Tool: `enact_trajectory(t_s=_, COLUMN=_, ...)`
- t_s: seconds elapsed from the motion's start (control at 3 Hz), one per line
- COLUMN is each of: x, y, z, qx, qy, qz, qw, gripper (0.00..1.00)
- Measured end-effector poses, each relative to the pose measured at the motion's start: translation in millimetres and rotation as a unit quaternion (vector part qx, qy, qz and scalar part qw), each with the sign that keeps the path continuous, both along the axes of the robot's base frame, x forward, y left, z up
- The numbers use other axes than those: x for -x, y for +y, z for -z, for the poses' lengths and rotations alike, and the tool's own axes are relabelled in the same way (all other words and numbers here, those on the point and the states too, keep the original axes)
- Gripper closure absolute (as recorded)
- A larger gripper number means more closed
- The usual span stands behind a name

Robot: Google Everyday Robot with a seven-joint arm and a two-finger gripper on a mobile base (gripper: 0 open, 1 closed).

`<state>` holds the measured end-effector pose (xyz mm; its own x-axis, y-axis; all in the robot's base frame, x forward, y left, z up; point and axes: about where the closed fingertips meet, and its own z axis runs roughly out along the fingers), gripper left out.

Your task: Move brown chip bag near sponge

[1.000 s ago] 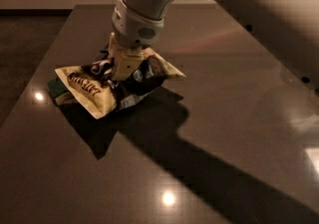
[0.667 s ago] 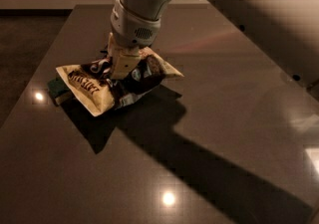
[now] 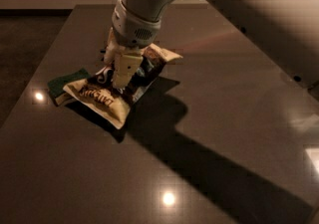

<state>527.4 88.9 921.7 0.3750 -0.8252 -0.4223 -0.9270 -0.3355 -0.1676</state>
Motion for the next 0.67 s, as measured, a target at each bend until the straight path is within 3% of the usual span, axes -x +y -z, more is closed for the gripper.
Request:
enact_trajectory(t_s=0.33, x=0.4, y=1.5, z=-0.3, qx=-0.001, qy=-0.001, qz=-0.001, qw=1.0000, gripper=0.00)
enact_trajectory(t_s=0.67, x=0.5, y=1.5, z=-0.3, qx=-0.001, qy=-0.001, qz=-0.001, qw=1.0000, gripper=0.00)
